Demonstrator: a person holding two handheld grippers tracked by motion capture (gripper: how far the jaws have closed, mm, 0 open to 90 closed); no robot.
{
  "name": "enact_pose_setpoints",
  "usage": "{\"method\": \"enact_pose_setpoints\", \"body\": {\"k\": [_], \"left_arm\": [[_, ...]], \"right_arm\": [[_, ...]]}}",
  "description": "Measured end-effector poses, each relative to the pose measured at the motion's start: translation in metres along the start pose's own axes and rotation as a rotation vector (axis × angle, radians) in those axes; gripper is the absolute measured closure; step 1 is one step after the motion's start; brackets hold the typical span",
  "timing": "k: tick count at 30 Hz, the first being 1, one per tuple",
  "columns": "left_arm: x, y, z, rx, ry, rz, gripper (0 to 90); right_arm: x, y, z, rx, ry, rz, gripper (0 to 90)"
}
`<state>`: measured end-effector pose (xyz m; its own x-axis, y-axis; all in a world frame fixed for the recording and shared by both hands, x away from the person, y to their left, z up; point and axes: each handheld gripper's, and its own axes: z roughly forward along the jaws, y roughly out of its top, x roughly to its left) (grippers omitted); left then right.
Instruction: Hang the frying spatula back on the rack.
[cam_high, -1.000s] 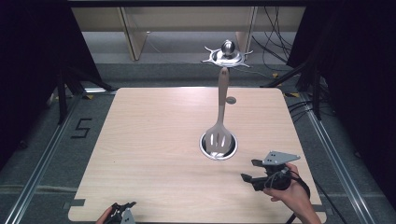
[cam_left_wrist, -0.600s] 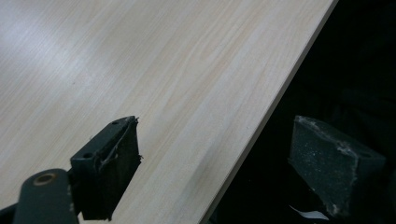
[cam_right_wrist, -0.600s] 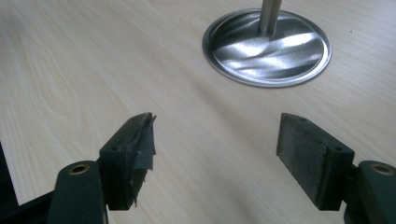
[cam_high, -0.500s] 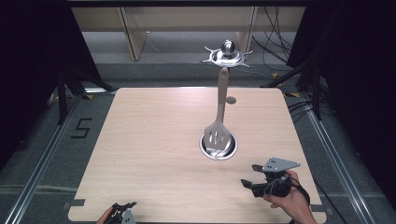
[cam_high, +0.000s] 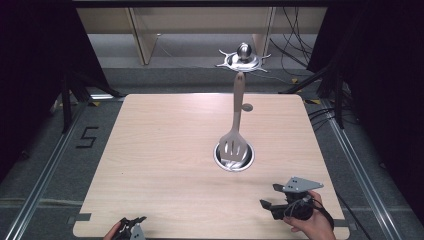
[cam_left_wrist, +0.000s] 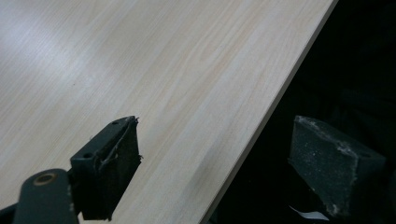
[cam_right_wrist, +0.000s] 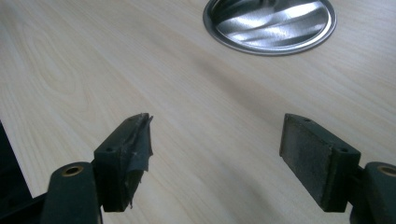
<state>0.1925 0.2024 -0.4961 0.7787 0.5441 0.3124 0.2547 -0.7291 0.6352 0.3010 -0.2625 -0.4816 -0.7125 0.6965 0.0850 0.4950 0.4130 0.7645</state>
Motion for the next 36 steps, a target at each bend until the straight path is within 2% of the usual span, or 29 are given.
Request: {"method": "enact_pose_setpoints", "body": {"k": [1, 2, 3, 4, 5, 6, 8, 12, 13, 14, 16, 17, 20, 21, 24, 25, 26, 29, 31, 32, 33, 34, 35, 36], "left_arm": [[0.0, 0.0, 0.0, 0.0, 0.003, 0.001, 15.3], [0.0, 0.0, 0.0, 0.001, 0.002, 0.002, 15.3], [0.0, 0.0, 0.001, 0.001, -0.003, -0.002, 15.3], [0.0, 0.0, 0.001, -0.001, -0.003, -0.003, 15.3], [-0.001, 0.0, 0.001, 0.0, -0.003, -0.004, 15.3], [-0.001, 0.0, 0.001, 0.001, -0.004, -0.004, 15.3], [-0.001, 0.0, 0.001, 0.001, -0.004, -0.003, 15.3], [-0.001, 0.0, 0.001, -0.008, 0.006, -0.006, 15.3], [-0.001, 0.0, 0.001, -0.007, 0.008, -0.005, 15.3], [-0.001, 0.0, 0.001, -0.008, 0.009, -0.006, 15.3], [-0.001, 0.0, 0.001, -0.008, 0.01, -0.005, 15.3], [-0.001, 0.0, 0.001, -0.009, 0.009, -0.006, 15.3], [-0.001, 0.0, 0.001, -0.008, 0.009, -0.005, 15.3], [-0.001, 0.0, 0.001, -0.007, 0.009, -0.005, 15.3], [-0.001, 0.0, 0.001, 0.0, 0.002, 0.0, 15.3], [-0.001, 0.0, 0.001, 0.001, 0.001, 0.001, 15.3], [-0.001, 0.0, 0.001, 0.001, 0.002, 0.002, 15.3], [-0.001, 0.0, 0.0, 0.002, 0.004, 0.005, 15.3], [-0.001, 0.0, 0.0, 0.002, 0.003, 0.004, 15.3], [-0.001, 0.0, 0.0, 0.002, 0.003, 0.005, 15.3], [-0.001, 0.0, 0.0, 0.002, 0.003, 0.005, 15.4], [-0.001, 0.0, 0.0, 0.003, 0.003, 0.005, 15.3], [-0.001, 0.0, 0.0, 0.003, 0.003, 0.005, 15.3], [-0.001, 0.0, 0.0, 0.003, 0.004, 0.005, 15.3]], "right_arm": [[0.0, 0.0, 0.0, 0.0, 0.0, 0.0, 25.8], [0.002, -0.001, 0.0, 0.008, -0.005, 0.027, 25.1], [0.0, -0.002, 0.0, 0.011, -0.003, 0.009, 24.5], [0.001, -0.003, -0.001, 0.013, -0.014, 0.024, 24.5], [0.001, -0.004, -0.001, 0.008, -0.02, 0.013, 24.5], [0.002, -0.005, -0.002, 0.018, -0.004, 0.026, 24.5], [0.002, -0.007, -0.002, 0.006, -0.008, 0.006, 24.5], [0.005, -0.011, -0.004, 0.015, -0.015, 0.025, 24.0], [0.004, -0.012, -0.005, 0.01, -0.018, 0.011, 23.4], [0.005, -0.013, -0.005, 0.014, -0.02, 0.024, 22.1], [0.005, -0.014, -0.005, 0.017, -0.019, 0.02, 19.3], [0.006, -0.017, -0.004, 0.018, -0.04, 0.058, 16.9], [0.005, -0.019, -0.005, 0.025, -0.031, 0.061, 17.1], [0.007, -0.021, -0.005, 0.027, -0.033, 0.103, 16.7], [0.007, -0.023, -0.005, 0.017, -0.03, 0.094, 16.7], [0.008, -0.023, -0.006, 0.022, -0.044, 0.097, 16.7], [0.006, -0.023, -0.006, 0.023, -0.039, 0.071, 16.7], [0.008, -0.024, -0.006, 0.013, -0.025, 0.071, 16.5], [0.009, -0.025, -0.007, 0.013, -0.047, 0.06, 16.5], [0.011, -0.026, -0.007, 0.022, -0.036, 0.086, 16.4], [0.011, -0.026, -0.007, 0.022, -0.036, 0.086, 16.4], [0.01, -0.027, -0.007, 0.021, -0.041, 0.058, 16.4], [0.01, -0.027, -0.007, 0.02, -0.039, 0.052, 16.4], [0.01, -0.028, -0.006, 0.029, -0.017, 0.048, 16.4]]}}
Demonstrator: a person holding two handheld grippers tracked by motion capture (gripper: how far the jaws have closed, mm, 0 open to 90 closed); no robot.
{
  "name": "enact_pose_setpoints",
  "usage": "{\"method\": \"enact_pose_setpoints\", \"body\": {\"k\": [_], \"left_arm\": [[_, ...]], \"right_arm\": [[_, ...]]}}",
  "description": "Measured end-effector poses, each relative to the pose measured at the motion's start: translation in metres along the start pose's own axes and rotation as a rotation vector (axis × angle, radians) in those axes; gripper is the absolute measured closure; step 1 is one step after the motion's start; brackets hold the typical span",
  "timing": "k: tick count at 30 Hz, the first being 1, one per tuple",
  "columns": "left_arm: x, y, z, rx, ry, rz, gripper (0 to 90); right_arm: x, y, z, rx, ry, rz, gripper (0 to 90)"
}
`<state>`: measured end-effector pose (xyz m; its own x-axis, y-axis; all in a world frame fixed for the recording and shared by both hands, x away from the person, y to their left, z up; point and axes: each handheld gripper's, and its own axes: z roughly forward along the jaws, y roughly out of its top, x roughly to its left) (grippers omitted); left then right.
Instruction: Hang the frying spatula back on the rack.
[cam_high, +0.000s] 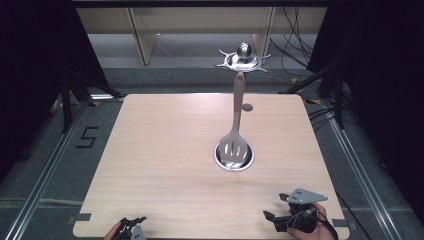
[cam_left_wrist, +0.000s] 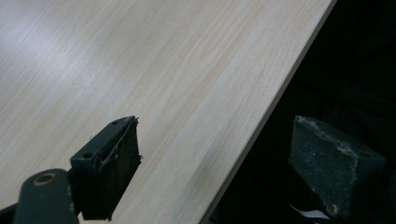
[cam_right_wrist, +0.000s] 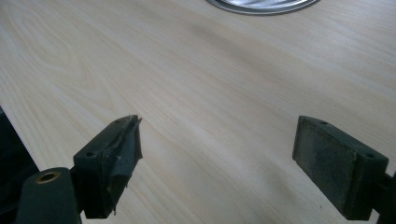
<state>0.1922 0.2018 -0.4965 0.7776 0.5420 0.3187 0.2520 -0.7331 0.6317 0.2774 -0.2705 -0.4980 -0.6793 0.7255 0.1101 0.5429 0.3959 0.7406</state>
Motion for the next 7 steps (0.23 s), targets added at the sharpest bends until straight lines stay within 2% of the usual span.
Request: {"method": "enact_pose_setpoints", "body": {"k": [3, 5, 7], "left_arm": [[-0.0003, -0.0001, 0.0006, -0.008, 0.006, -0.009, 15.3], [0.0001, 0.0, -0.0001, 0.001, -0.001, 0.001, 15.4], [0.0001, 0.0, -0.0001, 0.0, -0.001, -0.001, 15.3]], "right_arm": [[0.0009, 0.0001, -0.0003, 0.006, 0.007, -0.008, 16.5], [0.0024, -0.0008, -0.001, -0.004, -0.019, -0.001, 16.4], [0.0033, -0.0012, -0.0008, -0.004, -0.02, 0.01, 16.5]]}}
